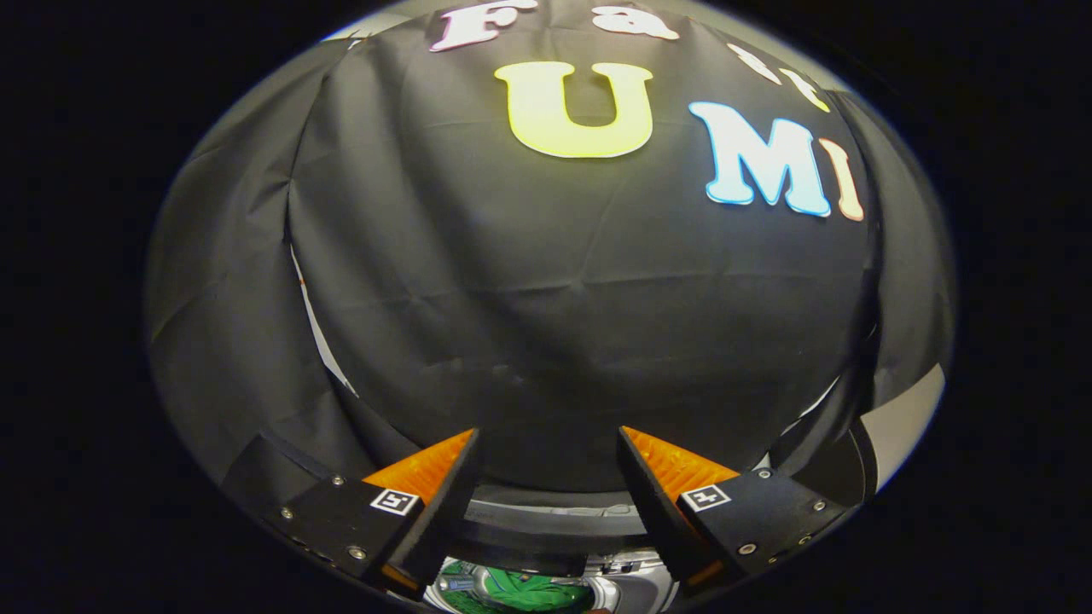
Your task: Put the clothes into the washing machine and then close the washing machine lid.
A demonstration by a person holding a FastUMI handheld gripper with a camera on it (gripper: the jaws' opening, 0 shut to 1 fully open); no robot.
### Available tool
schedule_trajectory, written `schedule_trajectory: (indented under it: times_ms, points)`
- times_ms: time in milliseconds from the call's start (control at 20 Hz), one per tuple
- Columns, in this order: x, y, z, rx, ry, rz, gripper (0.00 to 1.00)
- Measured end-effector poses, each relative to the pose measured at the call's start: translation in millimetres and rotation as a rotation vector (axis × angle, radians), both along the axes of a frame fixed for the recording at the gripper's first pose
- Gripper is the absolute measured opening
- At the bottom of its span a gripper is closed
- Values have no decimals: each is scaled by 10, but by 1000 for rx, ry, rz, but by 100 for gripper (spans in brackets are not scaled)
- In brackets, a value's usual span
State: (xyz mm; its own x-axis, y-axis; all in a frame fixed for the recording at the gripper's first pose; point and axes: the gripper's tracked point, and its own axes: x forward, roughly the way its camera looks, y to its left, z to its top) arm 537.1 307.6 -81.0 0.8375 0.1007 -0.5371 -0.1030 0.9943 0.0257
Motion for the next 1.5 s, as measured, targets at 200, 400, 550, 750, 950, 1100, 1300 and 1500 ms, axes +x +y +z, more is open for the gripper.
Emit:
schedule_trajectory:
  times_ms: [200,400,550,750,950,1100,1300,1500]
  points:
    - [-38,7,20,12,-2,19,96]
    - [-139,-19,59,35,-19,22,96]
    - [-288,-26,66,43,-16,23,96]
    - [-485,-22,43,47,-9,27,96]
    - [-692,9,4,49,-13,39,95]
    - [-853,18,-39,49,-8,47,95]
    - [-1127,73,-192,30,20,99,95]
    - [-1646,52,-844,-4,157,145,94]
